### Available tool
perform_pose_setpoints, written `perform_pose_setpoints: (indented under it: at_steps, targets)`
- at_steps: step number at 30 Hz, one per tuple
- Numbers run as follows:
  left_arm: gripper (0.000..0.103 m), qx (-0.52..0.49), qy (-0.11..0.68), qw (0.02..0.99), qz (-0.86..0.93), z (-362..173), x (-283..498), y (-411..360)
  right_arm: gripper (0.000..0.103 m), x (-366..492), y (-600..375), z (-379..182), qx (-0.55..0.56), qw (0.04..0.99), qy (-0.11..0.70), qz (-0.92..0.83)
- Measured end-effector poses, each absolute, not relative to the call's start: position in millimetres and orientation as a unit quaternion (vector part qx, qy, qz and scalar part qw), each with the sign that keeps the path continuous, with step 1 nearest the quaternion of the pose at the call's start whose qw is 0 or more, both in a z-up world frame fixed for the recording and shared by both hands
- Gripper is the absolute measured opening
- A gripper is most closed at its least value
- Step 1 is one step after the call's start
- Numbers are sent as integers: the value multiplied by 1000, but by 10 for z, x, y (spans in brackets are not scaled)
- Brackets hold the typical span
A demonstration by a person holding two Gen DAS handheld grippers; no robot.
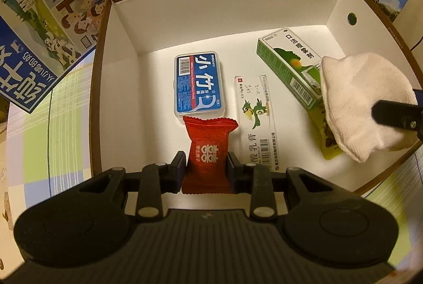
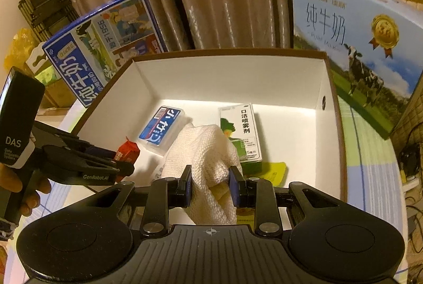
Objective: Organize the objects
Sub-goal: 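Carry the candy packet and towel into the brown box and open both grippers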
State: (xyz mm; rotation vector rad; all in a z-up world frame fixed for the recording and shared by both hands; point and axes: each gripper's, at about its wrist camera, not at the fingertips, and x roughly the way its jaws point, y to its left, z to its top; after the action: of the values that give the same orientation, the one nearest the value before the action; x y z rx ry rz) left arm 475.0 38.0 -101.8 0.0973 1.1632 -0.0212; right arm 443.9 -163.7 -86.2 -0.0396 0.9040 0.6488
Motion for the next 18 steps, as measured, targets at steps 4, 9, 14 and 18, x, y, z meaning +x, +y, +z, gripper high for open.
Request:
perform_pose_setpoints:
  at_steps: [4,9,14,18]
  targets:
    - [38,49,544,838,-10,-999,4747,399,25,4477,-1623,-891,-11,844,441,305]
    - [45,51,529,847,-19,-940,4684,384,25,4490,-1588,-904,-7,841,449,302]
    - [60,66,511,857,-15,-820,4595,364,34,4503,-1591,-891,21,843,438,312]
    - [61,55,503,862,-17,-708,4539,412,43,4484,-1635,-797,41,852,421,310]
